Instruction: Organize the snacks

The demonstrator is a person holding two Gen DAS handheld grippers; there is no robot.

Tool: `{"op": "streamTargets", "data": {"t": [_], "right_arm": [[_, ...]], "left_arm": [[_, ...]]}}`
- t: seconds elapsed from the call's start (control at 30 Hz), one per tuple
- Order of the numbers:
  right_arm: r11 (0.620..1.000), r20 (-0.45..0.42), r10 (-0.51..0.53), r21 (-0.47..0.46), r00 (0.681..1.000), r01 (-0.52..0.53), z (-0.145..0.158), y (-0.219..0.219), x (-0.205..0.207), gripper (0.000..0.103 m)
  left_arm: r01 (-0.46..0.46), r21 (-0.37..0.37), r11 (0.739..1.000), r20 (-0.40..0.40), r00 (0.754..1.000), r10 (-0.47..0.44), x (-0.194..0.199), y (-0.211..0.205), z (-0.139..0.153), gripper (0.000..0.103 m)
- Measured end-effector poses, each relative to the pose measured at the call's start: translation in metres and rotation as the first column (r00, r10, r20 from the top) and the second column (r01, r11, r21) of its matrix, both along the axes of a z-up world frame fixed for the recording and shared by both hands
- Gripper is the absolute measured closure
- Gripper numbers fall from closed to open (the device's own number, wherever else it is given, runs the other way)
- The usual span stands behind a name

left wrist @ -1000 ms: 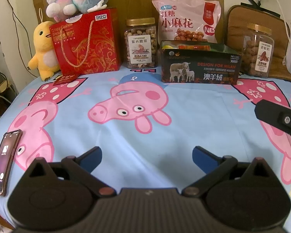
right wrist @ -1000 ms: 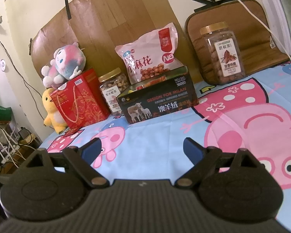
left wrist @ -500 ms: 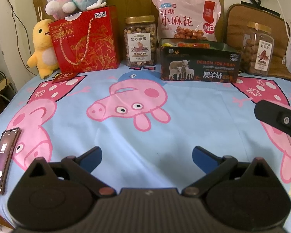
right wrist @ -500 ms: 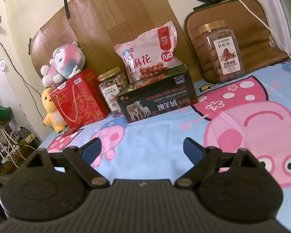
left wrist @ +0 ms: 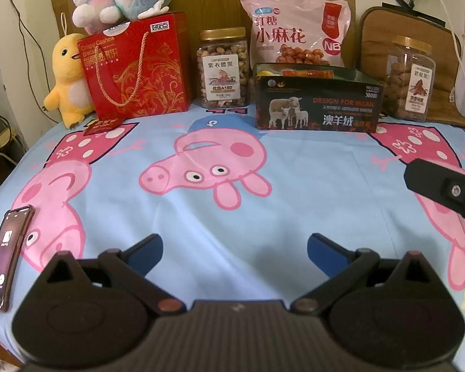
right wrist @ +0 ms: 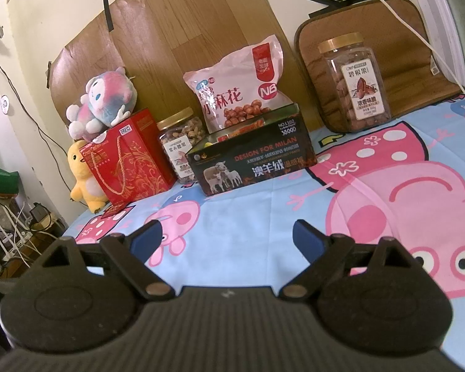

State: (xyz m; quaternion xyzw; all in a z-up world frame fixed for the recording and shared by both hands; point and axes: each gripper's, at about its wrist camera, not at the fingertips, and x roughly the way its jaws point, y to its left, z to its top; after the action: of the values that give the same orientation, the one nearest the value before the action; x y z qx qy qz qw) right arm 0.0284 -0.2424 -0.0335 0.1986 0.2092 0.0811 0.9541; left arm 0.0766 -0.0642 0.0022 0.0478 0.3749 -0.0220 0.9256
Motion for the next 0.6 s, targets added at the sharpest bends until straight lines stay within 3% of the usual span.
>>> {"op": "streamTargets", "data": {"t": [0.6], "right_arm": [[1.0,0.001,0.001,-0.003,1.0,-0.001,-0.0009,0.0016,-0.0017,0.01]], "left_arm": [[0.005,-0.01,1.0,0.004,1.0,-0.005,-0.002,0.0015,0.0012,0.0]]}}
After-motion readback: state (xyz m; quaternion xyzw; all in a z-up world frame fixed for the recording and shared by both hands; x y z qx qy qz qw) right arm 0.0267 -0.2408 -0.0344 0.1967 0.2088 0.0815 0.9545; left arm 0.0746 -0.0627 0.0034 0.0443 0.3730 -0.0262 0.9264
